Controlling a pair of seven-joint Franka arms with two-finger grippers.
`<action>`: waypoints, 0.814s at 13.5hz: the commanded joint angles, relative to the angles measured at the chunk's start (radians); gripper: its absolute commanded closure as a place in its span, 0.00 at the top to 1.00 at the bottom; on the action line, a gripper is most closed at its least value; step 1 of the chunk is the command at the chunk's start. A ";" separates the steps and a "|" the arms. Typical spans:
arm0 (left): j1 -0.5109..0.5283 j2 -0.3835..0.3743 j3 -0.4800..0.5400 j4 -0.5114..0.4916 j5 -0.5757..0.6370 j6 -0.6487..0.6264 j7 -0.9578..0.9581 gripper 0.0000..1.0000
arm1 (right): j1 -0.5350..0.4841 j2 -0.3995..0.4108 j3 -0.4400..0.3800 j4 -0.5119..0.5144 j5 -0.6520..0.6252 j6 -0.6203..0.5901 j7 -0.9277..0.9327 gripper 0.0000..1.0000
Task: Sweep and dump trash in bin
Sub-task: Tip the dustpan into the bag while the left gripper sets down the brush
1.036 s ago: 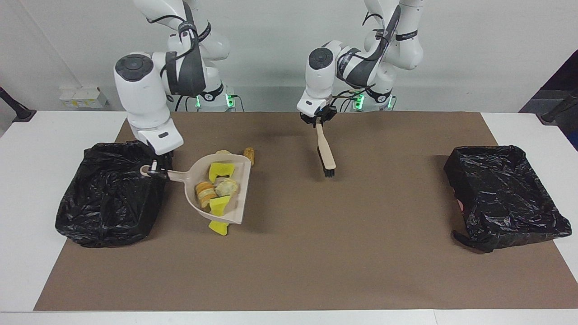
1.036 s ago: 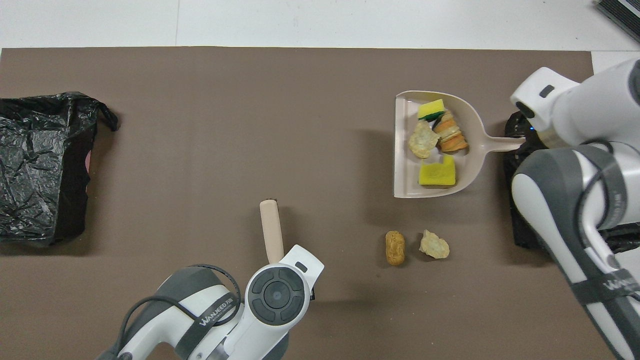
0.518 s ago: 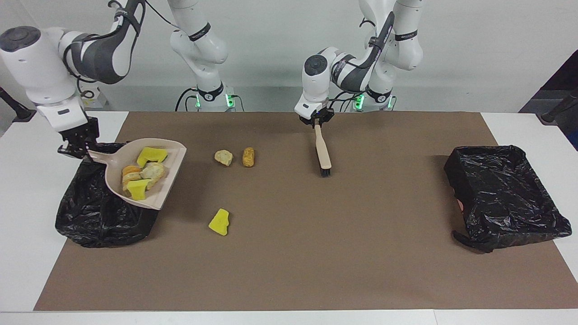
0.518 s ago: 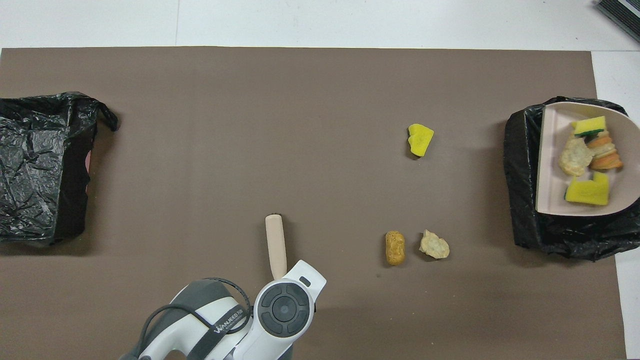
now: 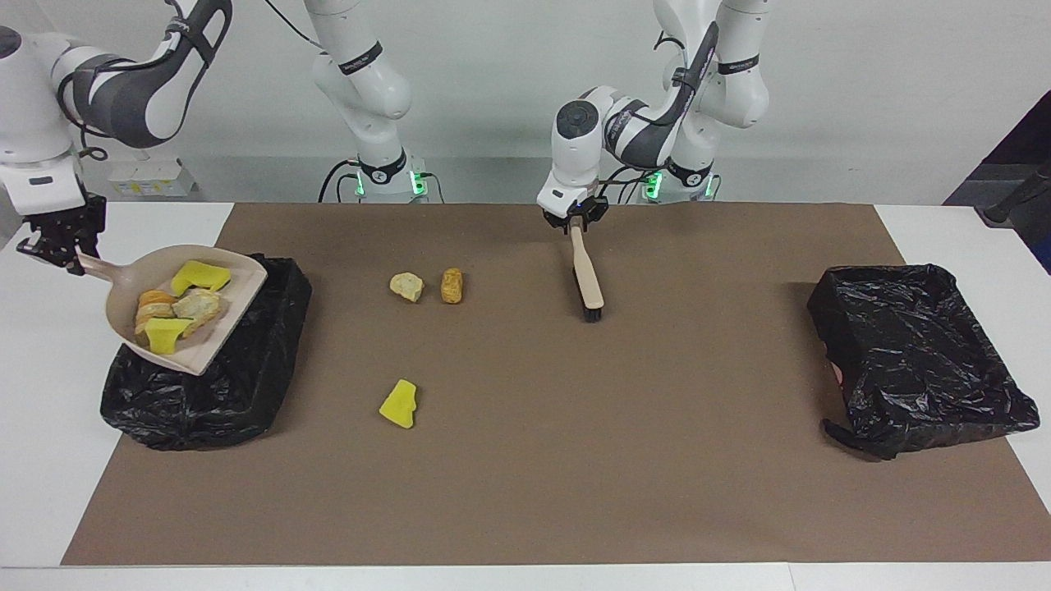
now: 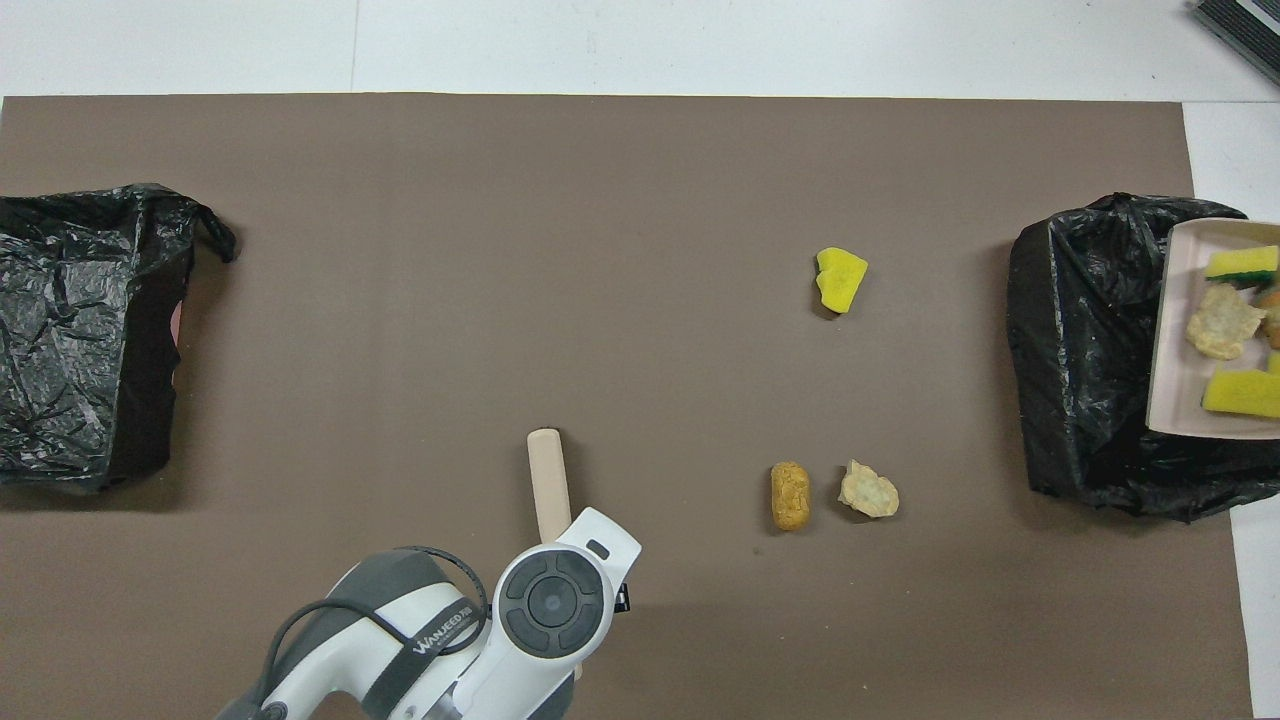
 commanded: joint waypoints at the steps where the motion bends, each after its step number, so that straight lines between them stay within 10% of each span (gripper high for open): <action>1: 0.043 -0.018 0.002 0.027 0.003 -0.004 0.003 1.00 | 0.013 -0.017 0.014 -0.027 -0.138 0.010 0.145 0.00; 11: 0.278 -0.059 0.005 0.154 0.055 -0.082 0.150 1.00 | 0.148 -0.032 0.013 -0.092 -0.403 -0.122 0.431 0.00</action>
